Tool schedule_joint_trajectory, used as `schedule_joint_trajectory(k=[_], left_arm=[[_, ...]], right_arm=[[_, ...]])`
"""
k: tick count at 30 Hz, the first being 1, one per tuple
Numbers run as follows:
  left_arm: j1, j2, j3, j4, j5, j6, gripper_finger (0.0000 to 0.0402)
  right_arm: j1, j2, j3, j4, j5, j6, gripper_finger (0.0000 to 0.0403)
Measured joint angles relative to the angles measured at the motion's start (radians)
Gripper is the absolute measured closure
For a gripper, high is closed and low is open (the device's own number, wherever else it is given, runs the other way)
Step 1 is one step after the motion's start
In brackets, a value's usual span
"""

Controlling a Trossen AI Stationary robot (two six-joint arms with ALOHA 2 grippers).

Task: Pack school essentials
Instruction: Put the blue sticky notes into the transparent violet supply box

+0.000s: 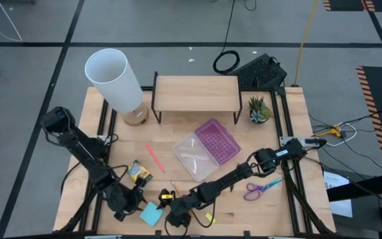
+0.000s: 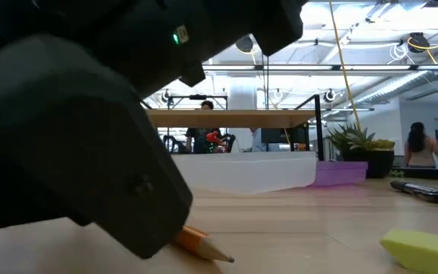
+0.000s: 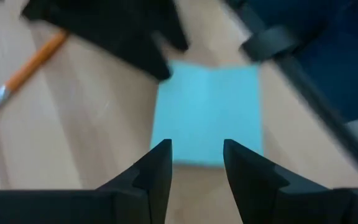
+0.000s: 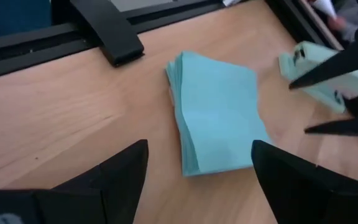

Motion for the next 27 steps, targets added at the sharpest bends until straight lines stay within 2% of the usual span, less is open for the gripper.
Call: schedule_joint_trajectory(k=[7,14,19,23,27], left_arm=[[-0.009,0.067,0.007,0.041,-0.022,-0.022,0.0252],[0.033,0.192,0.012,0.100,0.092,-0.064,0.0252],[0.061,0.211,0.011,0.113,0.128,-0.083,0.0252],[0.072,0.212,0.010,0.113,0.134,-0.085,0.0252],[0.080,0.212,0.010,0.106,0.122,-0.110,0.0252]], right_arm=[[0.002,0.002,-0.023,0.080,0.001,-0.039,0.0119],[0.003,0.011,-0.023,0.102,0.002,-0.093,0.0119],[0.003,0.038,-0.021,0.132,0.003,-0.128,0.0119],[0.000,0.043,-0.020,0.110,0.026,-0.137,0.0124],[-0.002,0.021,-0.022,0.007,0.031,-0.150,0.0135]])
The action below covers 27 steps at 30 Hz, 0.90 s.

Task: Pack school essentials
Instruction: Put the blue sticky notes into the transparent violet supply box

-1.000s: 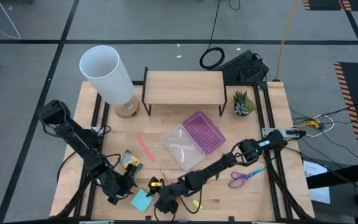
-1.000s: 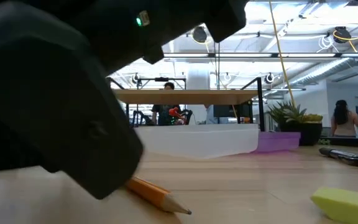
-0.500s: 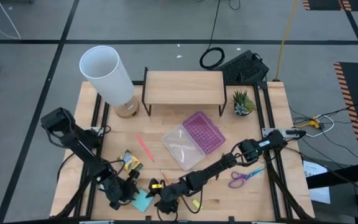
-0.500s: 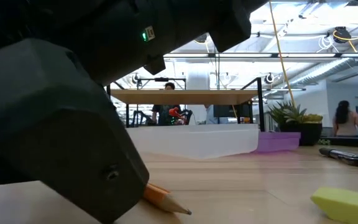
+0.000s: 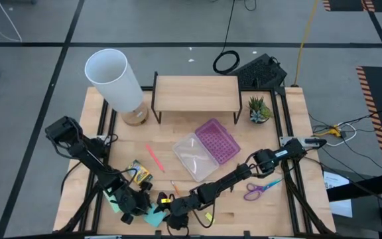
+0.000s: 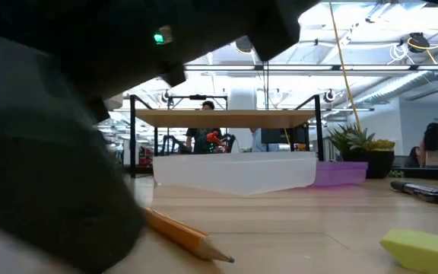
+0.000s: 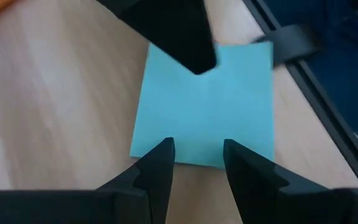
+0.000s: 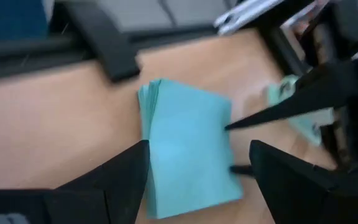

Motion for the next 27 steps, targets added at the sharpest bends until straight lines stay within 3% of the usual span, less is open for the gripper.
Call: schedule_joint_trajectory(k=[6,11,21,27], left_arm=[[0.020,0.000,-0.001,-0.031,-0.128,0.004,0.0252],[0.065,-0.006,-0.004,-0.041,-0.147,-0.020,0.0252],[0.072,-0.006,-0.005,-0.029,-0.137,-0.031,0.0252],[0.072,-0.006,-0.005,-0.028,-0.137,-0.024,0.0252]], right_arm=[[0.000,-0.045,-0.002,-0.128,0.006,-0.019,0.0142],[-0.002,-0.045,-0.002,-0.132,0.030,-0.026,0.0143],[-0.007,-0.040,-0.014,-0.172,0.395,-0.098,0.0150],[-0.005,-0.045,-0.014,-0.143,0.459,-0.127,0.0180]])
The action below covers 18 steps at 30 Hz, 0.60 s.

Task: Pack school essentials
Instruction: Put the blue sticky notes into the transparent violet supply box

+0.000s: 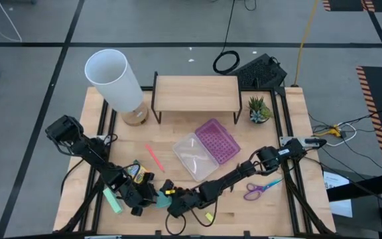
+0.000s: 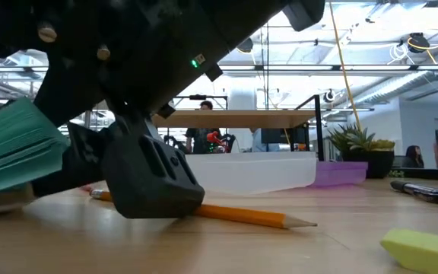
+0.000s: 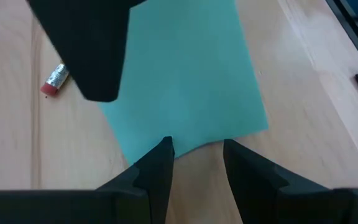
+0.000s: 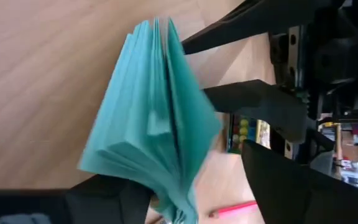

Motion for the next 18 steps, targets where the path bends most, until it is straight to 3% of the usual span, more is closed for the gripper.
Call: schedule_joint_trajectory(k=[5,13,18], left_arm=[[0.000,0.000,0.000,0.000,-0.005,0.006,0.0252],[0.001,-0.016,0.000,-0.001,-0.005,0.023,0.0252],[0.018,-0.118,-0.007,-0.092,0.002,0.009,0.0252]], right_arm=[[0.020,0.000,0.000,0.019,0.003,0.006,0.0236],[0.034,0.000,0.000,0.016,-0.036,0.129,0.0379],[0.036,-0.022,-0.003,0.006,-0.041,0.200,0.0387]])
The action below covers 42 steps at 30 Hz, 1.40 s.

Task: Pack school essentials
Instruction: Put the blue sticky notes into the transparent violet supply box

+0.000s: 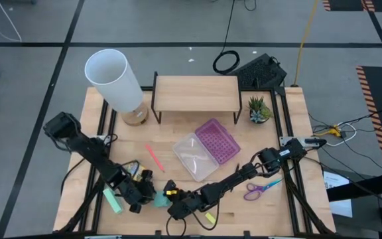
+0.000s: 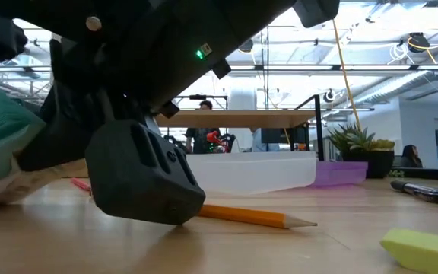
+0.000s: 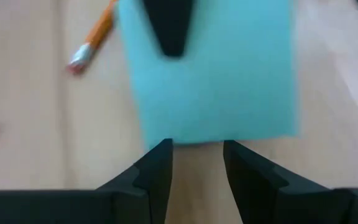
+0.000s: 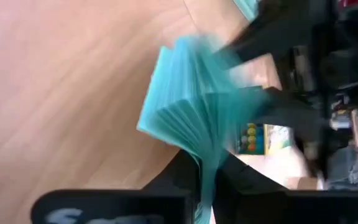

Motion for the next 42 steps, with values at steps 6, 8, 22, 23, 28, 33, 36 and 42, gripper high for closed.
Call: schedule_joint_trajectory(k=[6,8,22,23,28,33,36,42], left_arm=[[-0.040,-0.180,0.004,-0.156,-0.219,-0.075,0.0252],[-0.067,-0.220,0.004,-0.193,-0.313,-0.100,0.0252],[-0.116,-0.259,0.005,-0.250,-0.456,-0.155,0.0252],[-0.116,-0.259,0.006,-0.250,-0.456,-0.155,0.0252],[-0.115,-0.259,0.006,-0.252,-0.460,-0.151,0.0252],[-0.110,-0.259,0.006,-0.252,-0.463,-0.147,0.0252],[-0.109,-0.260,0.006,-0.253,-0.464,-0.147,0.0252],[-0.109,-0.260,0.007,-0.256,-0.464,-0.159,0.0252]], right_arm=[[0.005,-0.093,-0.005,-0.175,0.102,0.177,0.0396],[0.002,-0.138,-0.002,-0.258,0.194,0.217,0.0396],[-0.155,-0.417,-0.343,-0.476,0.349,0.474,0.0396],[-0.172,-0.426,-0.382,-0.433,0.316,0.474,0.0396],[-0.235,-0.430,-0.524,-0.241,0.231,0.445,0.0389],[-0.269,-0.435,-0.541,-0.202,0.231,0.505,0.0368],[-0.276,-0.434,-0.542,-0.208,0.172,0.534,0.0350],[-0.279,-0.434,-0.542,-0.207,0.119,0.579,0.0288]])
